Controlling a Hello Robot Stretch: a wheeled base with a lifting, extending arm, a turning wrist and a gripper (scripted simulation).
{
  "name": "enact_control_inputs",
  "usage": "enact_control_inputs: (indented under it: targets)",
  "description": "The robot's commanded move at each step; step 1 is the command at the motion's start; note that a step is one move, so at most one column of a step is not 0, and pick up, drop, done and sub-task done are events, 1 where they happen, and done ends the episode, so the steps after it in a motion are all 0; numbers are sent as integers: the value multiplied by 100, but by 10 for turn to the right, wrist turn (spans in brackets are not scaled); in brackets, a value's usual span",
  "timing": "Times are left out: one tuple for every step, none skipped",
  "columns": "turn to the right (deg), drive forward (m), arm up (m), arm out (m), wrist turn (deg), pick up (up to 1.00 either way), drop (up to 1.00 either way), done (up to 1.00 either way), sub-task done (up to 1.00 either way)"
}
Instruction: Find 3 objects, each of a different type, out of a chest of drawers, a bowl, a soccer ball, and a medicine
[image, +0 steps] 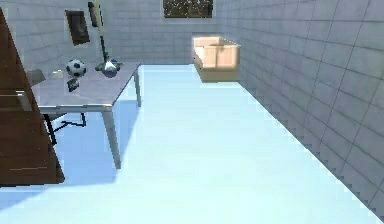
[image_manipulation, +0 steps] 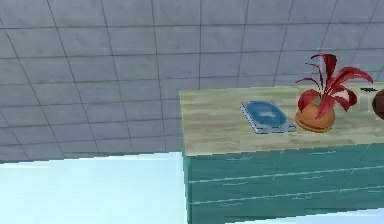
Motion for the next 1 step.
enact_control_inputs:
  targets:
    - [0,100,0,0,0,0,0,0,0]
